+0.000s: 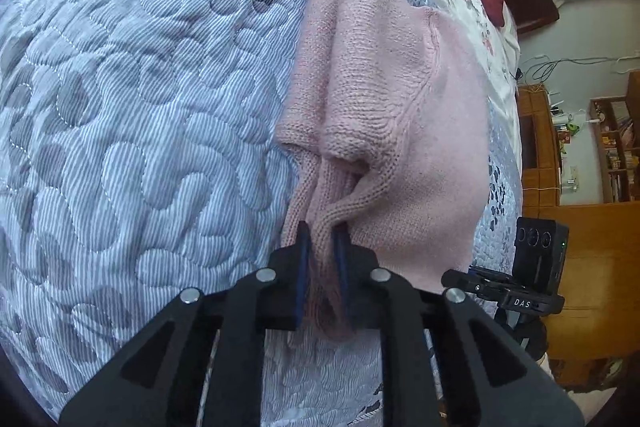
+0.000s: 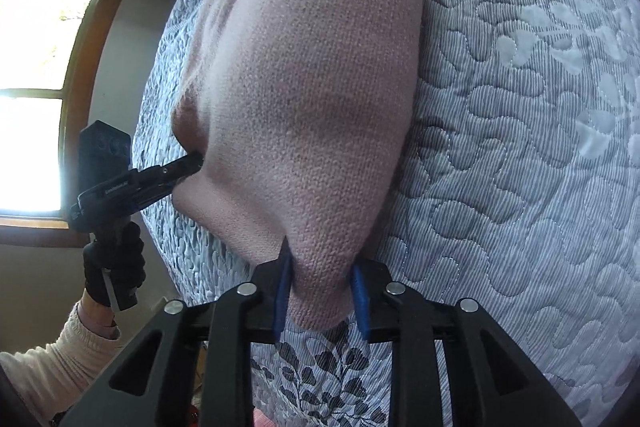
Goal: Fold small clothes
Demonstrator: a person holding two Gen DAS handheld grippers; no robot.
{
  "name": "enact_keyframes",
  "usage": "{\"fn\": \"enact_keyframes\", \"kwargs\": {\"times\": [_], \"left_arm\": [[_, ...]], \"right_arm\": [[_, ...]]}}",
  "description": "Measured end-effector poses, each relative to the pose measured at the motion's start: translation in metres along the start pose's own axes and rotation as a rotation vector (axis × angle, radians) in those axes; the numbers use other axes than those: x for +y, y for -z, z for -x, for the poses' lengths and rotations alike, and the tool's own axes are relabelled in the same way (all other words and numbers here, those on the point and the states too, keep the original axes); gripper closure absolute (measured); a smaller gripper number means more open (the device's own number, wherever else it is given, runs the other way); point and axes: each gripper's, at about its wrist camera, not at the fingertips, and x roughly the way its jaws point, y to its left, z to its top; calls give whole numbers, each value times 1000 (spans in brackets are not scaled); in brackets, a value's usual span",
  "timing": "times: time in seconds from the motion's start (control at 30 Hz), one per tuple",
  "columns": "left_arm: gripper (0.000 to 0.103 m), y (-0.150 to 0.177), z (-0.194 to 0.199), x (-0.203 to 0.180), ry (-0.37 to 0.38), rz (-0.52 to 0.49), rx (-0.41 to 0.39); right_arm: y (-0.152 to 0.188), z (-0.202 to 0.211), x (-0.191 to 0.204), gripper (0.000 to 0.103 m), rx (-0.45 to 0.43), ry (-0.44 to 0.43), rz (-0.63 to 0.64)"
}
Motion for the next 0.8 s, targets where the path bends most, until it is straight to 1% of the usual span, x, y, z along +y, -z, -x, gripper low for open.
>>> {"fn": "enact_keyframes", "kwargs": {"times": [0.03, 0.07, 0.1, 0.13, 0.17, 0.2, 0.23, 0.27, 0.33, 0.43, 0.5, 0.6, 0.7, 0.73, 0.8], "left_arm": [[72, -1, 4, -3, -6, -4, -8], [69, -3, 10, -6, 2, -12, -20], [63, -5, 16, -8, 16, -18, -32], [53, -8, 21, -10, 29, -21, -44], [46, -12, 26, -12, 30, -24, -55], [37, -18, 28, -14, 29, -30, -64], [34, -24, 29, -15, 27, -36, -69], [34, -31, 29, -14, 24, -34, -67], [28, -45, 23, -11, 43, -22, -49], [27, -65, 5, -2, 89, 8, -3], [27, -74, -7, 3, 99, 14, 15], [27, -82, -24, 6, 111, -5, 45], [26, -85, -33, -1, 125, -47, 62], [26, -86, -37, -4, 136, -58, 69], [26, -89, -46, -10, 163, -73, 91]], "right_arm": [[-2, 4, 1, 66, -7, 5, 2], [-3, 8, 0, 65, -17, -5, 5], [-3, 13, 0, 61, -26, -20, 6], [-5, 17, -1, 54, -36, -30, 3], [-5, 23, -3, 49, -50, -41, -1], [-8, 28, -4, 44, -70, -47, -3], [-12, 33, -5, 43, -93, -53, -3], [-16, 37, -7, 42, -111, -59, -8], [-23, 45, -13, 40, -138, -86, -27], [-41, 48, -21, 37, -160, -123, -43], [-51, 46, -26, 36, -160, -133, -50], [-62, 40, -32, 34, -145, -140, -58], [-69, 32, -37, 29, -131, -146, -65], [-70, 29, -39, 24, -129, -156, -70], [-71, 21, -42, 21, -127, -190, -93]]}}
